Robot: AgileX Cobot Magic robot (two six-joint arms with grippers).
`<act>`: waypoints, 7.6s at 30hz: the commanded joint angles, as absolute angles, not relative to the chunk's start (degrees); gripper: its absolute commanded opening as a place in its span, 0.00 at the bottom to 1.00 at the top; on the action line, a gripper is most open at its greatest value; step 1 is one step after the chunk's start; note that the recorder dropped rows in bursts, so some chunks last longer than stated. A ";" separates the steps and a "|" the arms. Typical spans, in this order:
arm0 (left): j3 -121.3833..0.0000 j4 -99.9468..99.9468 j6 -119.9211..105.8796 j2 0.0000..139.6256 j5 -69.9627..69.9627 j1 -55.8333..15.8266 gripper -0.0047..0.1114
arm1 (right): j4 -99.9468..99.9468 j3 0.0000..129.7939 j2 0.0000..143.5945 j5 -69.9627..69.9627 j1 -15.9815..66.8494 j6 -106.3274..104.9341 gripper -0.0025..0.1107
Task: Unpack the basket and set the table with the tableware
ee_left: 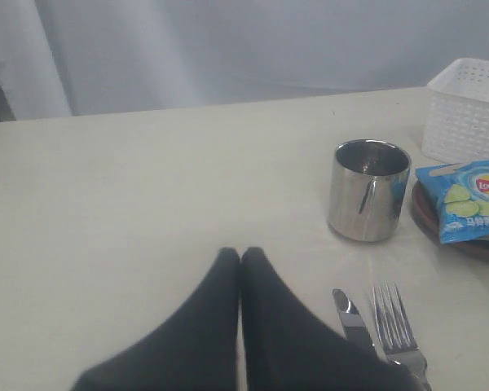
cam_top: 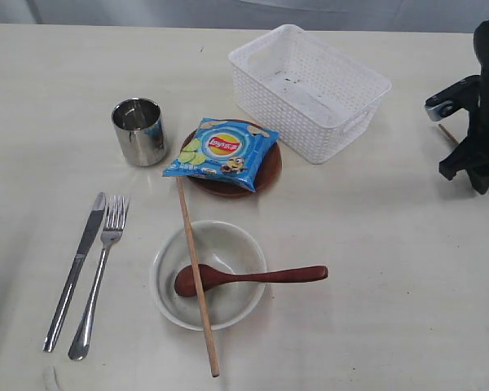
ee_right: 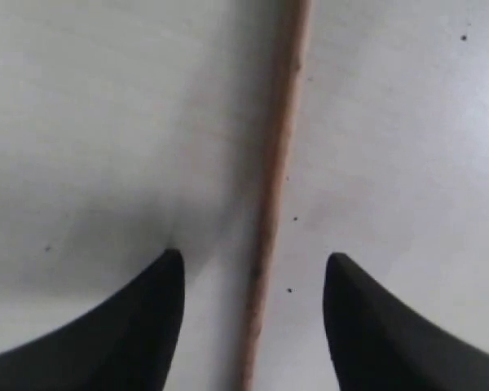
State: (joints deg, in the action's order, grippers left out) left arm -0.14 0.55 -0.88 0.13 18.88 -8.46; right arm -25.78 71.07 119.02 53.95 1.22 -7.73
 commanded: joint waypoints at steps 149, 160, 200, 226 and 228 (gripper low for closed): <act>0.00 0.41 -0.86 0.00 18.41 -8.79 0.04 | -4.31 58.52 110.36 60.56 20.09 20.38 0.02; 0.00 0.41 -0.86 0.00 18.41 -8.79 0.04 | -4.62 55.25 108.13 57.80 20.09 21.06 0.02; 0.00 0.41 -0.86 0.00 18.41 -8.79 0.04 | 2.79 47.17 103.61 40.92 12.71 26.99 0.47; 0.00 0.41 -0.86 0.00 18.41 -8.79 0.04 | 2.95 45.31 93.37 44.70 12.83 18.15 0.02; 0.00 0.41 -0.86 0.00 18.41 -8.79 0.04 | 4.27 46.94 91.01 50.64 12.83 14.31 0.02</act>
